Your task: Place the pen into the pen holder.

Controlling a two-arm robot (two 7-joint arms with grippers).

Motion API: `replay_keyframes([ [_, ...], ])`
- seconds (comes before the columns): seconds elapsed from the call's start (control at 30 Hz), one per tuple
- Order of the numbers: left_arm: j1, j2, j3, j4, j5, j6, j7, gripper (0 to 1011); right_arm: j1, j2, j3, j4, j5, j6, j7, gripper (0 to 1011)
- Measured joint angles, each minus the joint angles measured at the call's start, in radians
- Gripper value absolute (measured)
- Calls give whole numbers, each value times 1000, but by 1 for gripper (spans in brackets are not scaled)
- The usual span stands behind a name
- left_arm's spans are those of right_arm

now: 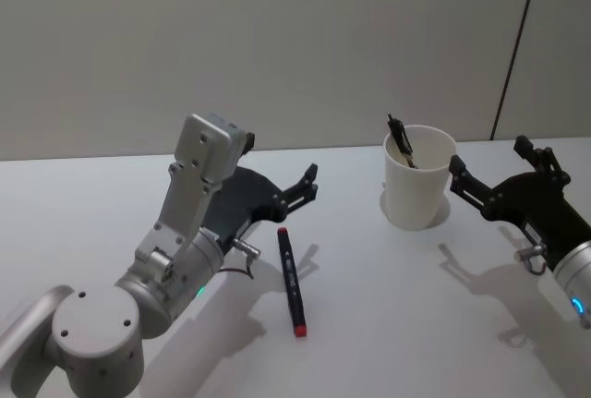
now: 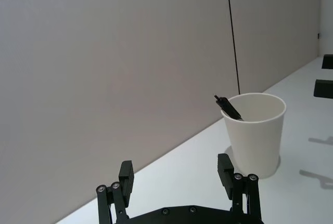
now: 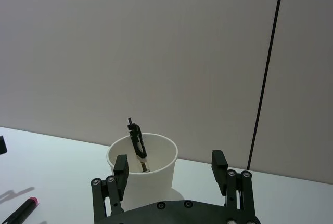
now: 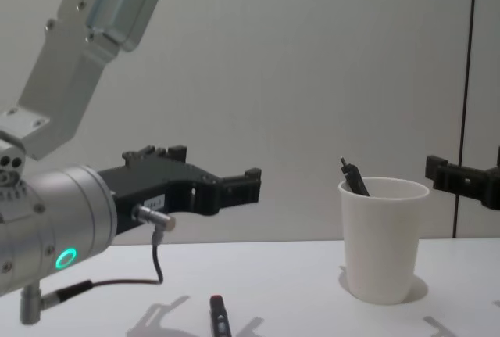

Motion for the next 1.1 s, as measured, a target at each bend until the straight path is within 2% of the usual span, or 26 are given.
replay_keyframes([
  [0.57,52,23,7,-66,-59,138,-18,1003,0,0,0,0,0,0,0,1001],
  [1.1,74,19,15,-87,-101,265,-31,1003,0,0,0,0,0,0,0,1001],
])
